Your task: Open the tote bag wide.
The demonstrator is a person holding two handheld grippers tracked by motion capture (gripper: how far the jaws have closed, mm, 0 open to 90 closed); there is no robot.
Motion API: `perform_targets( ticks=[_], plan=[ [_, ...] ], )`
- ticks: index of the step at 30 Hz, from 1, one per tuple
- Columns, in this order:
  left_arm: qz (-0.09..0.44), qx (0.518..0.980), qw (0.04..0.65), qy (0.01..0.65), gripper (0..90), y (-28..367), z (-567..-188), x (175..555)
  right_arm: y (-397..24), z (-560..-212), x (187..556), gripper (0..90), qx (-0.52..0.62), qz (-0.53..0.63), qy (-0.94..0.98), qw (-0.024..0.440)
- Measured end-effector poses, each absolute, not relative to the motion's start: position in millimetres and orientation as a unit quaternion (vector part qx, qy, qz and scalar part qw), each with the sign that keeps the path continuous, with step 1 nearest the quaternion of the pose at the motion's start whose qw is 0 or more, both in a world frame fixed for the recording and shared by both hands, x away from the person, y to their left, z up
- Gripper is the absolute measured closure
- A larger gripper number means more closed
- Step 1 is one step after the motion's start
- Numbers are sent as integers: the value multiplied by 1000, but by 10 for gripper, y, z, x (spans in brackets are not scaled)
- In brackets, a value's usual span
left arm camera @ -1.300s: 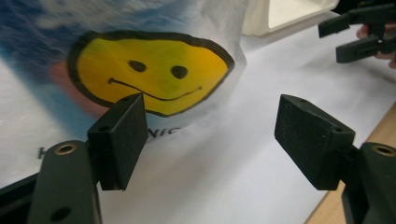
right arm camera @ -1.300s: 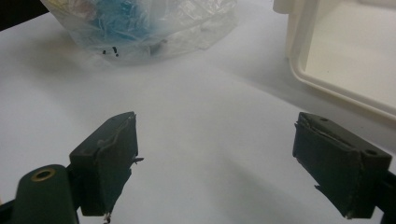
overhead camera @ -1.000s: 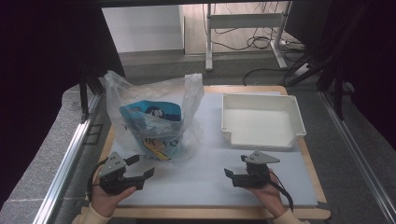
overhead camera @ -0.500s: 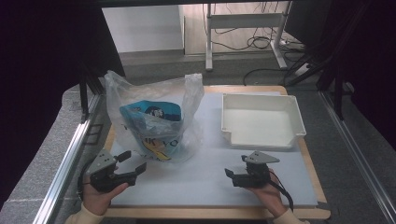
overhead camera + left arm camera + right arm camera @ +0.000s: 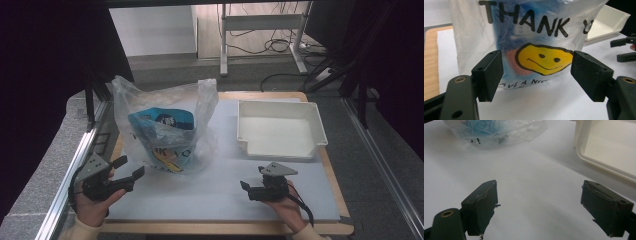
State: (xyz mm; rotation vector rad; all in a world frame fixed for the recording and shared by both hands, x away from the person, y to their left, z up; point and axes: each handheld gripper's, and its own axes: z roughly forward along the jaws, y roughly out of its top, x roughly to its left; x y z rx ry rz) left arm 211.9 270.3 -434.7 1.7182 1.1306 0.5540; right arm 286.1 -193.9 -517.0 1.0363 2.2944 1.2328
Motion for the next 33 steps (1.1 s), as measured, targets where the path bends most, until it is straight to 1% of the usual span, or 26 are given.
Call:
perform_targets(
  ticks=[14, 28, 33],
  plan=[
    [236, 691, 491, 475, 282, 2850, -4194, 2089, -1943, -5167, 2852, 142, 364, 432, 807, 171],
    [243, 683, 491, 483, 295, 2937, -3982, 2185, -1937, -5185, 2850, 146, 366, 422, 812, 172],
    [257, 681, 489, 482, 332, 2975, -3911, 2212, -1927, -5196, 2849, 146, 366, 417, 814, 172]
  ],
)
